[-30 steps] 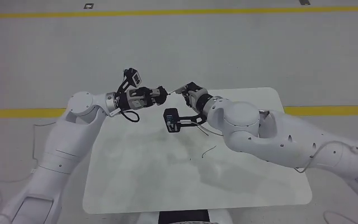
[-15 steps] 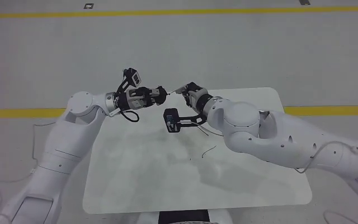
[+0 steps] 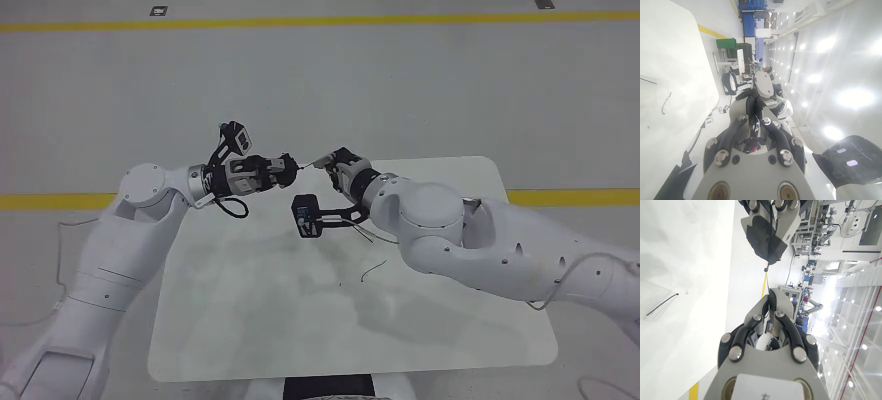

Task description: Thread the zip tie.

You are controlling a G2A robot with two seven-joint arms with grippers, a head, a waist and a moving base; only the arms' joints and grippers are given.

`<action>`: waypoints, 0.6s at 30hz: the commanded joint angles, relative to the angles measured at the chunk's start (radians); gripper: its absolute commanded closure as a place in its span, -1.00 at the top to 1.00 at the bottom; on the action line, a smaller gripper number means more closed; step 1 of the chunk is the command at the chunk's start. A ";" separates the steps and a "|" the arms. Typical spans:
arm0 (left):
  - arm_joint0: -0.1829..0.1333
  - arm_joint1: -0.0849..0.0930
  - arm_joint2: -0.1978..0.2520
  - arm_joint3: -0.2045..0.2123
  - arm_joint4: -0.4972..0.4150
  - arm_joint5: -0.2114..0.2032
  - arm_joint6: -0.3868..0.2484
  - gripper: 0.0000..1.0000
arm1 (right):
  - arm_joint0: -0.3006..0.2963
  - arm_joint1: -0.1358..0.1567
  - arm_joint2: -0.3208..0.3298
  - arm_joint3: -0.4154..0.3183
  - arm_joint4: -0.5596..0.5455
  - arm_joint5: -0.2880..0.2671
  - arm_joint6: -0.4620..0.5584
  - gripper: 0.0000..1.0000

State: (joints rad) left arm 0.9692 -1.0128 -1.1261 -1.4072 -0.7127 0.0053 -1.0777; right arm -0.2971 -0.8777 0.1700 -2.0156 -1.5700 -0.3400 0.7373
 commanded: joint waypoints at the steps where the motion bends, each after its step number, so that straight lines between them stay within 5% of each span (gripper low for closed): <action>1: -0.001 0.000 0.000 0.000 0.000 0.000 0.000 -1.00 | 0.000 0.000 0.000 0.000 0.000 0.000 0.001 -1.00; 18: -0.005 0.001 0.008 0.001 -0.002 -0.001 0.001 -1.00 | -0.002 -0.001 0.000 -0.002 0.000 0.000 0.007 -1.00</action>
State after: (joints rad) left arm 0.9644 -1.0123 -1.1187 -1.4060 -0.7151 0.0042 -1.0769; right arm -0.2992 -0.8788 0.1700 -2.0173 -1.5700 -0.3400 0.7438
